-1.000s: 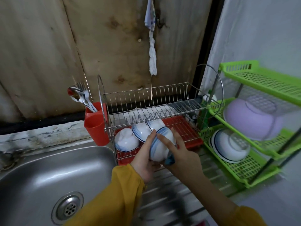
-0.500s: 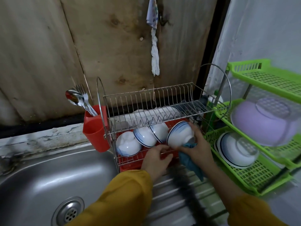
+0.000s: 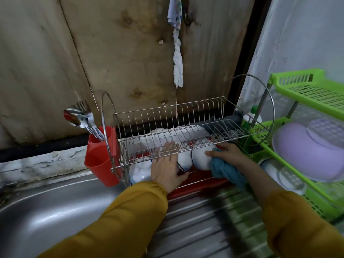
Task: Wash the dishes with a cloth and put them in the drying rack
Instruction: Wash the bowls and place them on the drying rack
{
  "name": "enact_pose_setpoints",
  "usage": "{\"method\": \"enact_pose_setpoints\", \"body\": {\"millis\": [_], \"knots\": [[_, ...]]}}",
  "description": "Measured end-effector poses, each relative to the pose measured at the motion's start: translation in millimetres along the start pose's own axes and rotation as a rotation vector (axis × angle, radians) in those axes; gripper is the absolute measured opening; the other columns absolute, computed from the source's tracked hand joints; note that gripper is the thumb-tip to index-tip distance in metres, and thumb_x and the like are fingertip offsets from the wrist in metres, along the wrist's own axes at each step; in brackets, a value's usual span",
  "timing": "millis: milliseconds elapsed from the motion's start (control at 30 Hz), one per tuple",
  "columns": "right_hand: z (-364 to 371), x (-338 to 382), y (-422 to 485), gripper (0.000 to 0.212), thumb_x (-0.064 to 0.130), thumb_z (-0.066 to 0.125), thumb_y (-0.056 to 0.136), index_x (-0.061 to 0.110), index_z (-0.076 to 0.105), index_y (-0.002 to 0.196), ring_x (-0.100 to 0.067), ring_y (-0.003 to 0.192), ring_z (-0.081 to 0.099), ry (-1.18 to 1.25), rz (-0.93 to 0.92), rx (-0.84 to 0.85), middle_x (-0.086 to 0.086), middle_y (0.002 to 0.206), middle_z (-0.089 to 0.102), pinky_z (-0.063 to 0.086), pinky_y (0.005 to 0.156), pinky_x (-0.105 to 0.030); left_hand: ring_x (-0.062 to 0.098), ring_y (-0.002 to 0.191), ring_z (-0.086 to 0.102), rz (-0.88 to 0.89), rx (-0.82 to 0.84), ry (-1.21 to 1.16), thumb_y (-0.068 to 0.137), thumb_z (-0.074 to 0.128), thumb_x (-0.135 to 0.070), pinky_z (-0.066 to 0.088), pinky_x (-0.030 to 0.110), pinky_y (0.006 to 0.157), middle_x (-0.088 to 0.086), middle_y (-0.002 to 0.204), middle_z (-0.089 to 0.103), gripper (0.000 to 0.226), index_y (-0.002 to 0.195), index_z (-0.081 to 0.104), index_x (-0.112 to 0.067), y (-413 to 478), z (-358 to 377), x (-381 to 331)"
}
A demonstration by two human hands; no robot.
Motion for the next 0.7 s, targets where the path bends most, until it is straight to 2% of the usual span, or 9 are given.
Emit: {"method": "enact_pose_setpoints", "body": {"millis": [33,100,233,333,400,467,567,633,700], "knots": [[0.6,1.3,4.1,0.054,0.036,0.086,0.069,0.01,0.066,0.112,-0.023,0.105,0.061,0.005,0.017,0.032,-0.005,0.111,0.065,0.049,0.089,-0.032,0.018,0.151,0.004,-0.026,0.035,0.012,0.08,0.059,-0.067,0.001,0.038,0.119,0.001,0.164,0.006,0.105,0.156,0.005,-0.017,2.6,4.5,4.4],[3.3,4.9,7.4,0.039,0.031,0.084,0.072,0.012,0.068,0.102,-0.023,0.099,0.066,0.064,0.038,0.092,-0.004,0.101,0.071,0.052,0.085,-0.031,0.017,0.151,0.003,-0.043,0.059,0.025,0.078,0.057,-0.072,-0.007,0.036,0.118,-0.001,0.164,0.003,0.108,0.156,0.002,-0.021,4.6,11.4,10.2],[7.3,5.3,12.0,0.037,0.027,0.079,0.078,0.013,0.066,0.11,-0.02,0.097,0.069,0.154,0.054,0.112,-0.006,0.105,0.072,0.053,0.082,-0.028,0.023,0.14,0.039,-0.04,-0.058,0.024,0.074,0.062,-0.071,0.032,0.049,0.112,0.004,0.155,0.035,0.099,0.151,0.031,-0.018,5.0,17.8,16.8],[11.5,1.0,16.3,0.05,0.043,0.082,0.071,0.018,0.068,0.112,-0.022,0.102,0.068,0.157,0.025,0.076,-0.004,0.11,0.072,0.053,0.094,-0.039,0.022,0.129,0.052,-0.024,-0.143,0.052,0.07,0.064,-0.073,0.045,0.045,0.1,0.004,0.146,0.049,0.097,0.145,0.04,-0.017,4.7,16.8,16.3],[13.9,-0.9,18.1,0.049,0.05,0.081,0.069,0.022,0.069,0.107,-0.023,0.104,0.066,0.145,-0.002,0.029,-0.003,0.109,0.072,0.051,0.098,-0.044,0.022,0.125,0.056,0.0,-0.181,0.068,0.068,0.066,-0.073,0.048,0.043,0.098,0.004,0.143,0.053,0.096,0.143,0.042,-0.017,3.5,15.8,14.5],[17.3,1.5,16.6,0.025,0.036,0.074,0.084,0.022,0.069,0.104,-0.024,0.106,0.065,0.156,-0.053,-0.036,-0.003,0.109,0.071,0.05,0.099,-0.044,0.023,0.124,0.057,0.009,-0.206,0.077,0.068,0.067,-0.071,0.042,0.04,0.102,0.004,0.141,0.054,0.096,0.144,0.041,-0.018,1.8,15.2,13.6],[19.3,6.9,12.5,0.012,0.026,0.066,0.093,0.021,0.066,0.104,-0.022,0.106,0.064,0.121,-0.155,-0.128,-0.003,0.108,0.07,0.05,0.098,-0.042,0.022,0.123,0.057,0.025,-0.227,0.105,0.07,0.063,-0.071,0.034,0.039,0.106,0.004,0.141,0.054,0.096,0.145,0.034,-0.019,0.2,15.4,12.9],[17.3,6.3,12.8,0.011,0.026,0.061,0.096,0.02,0.065,0.104,-0.025,0.104,0.063,0.04,-0.174,-0.167,-0.008,0.109,0.069,0.049,0.095,-0.043,0.022,0.123,0.057,0.023,-0.232,0.118,0.07,0.059,-0.071,0.041,0.04,0.103,0.003,0.141,0.054,0.095,0.145,0.034,-0.019,0.2,16.0,13.8],[11.2,1.2,16.8,0.024,0.029,0.055,0.098,0.012,0.066,0.111,-0.032,0.106,0.06,-0.081,-0.132,-0.213,-0.017,0.113,0.066,0.048,0.093,-0.044,0.022,0.123,0.057,0.015,-0.231,0.104,0.07,0.057,-0.071,0.042,0.041,0.102,0.003,0.141,0.054,0.094,0.145,0.035,-0.019,0.4,16.7,14.2]]}}
Point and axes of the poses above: each hand's wrist, its own y-axis towards the middle knuckle, its own z-axis out of the palm, x = y × z, the point moved 7 cm from there along y, towards the middle knuckle
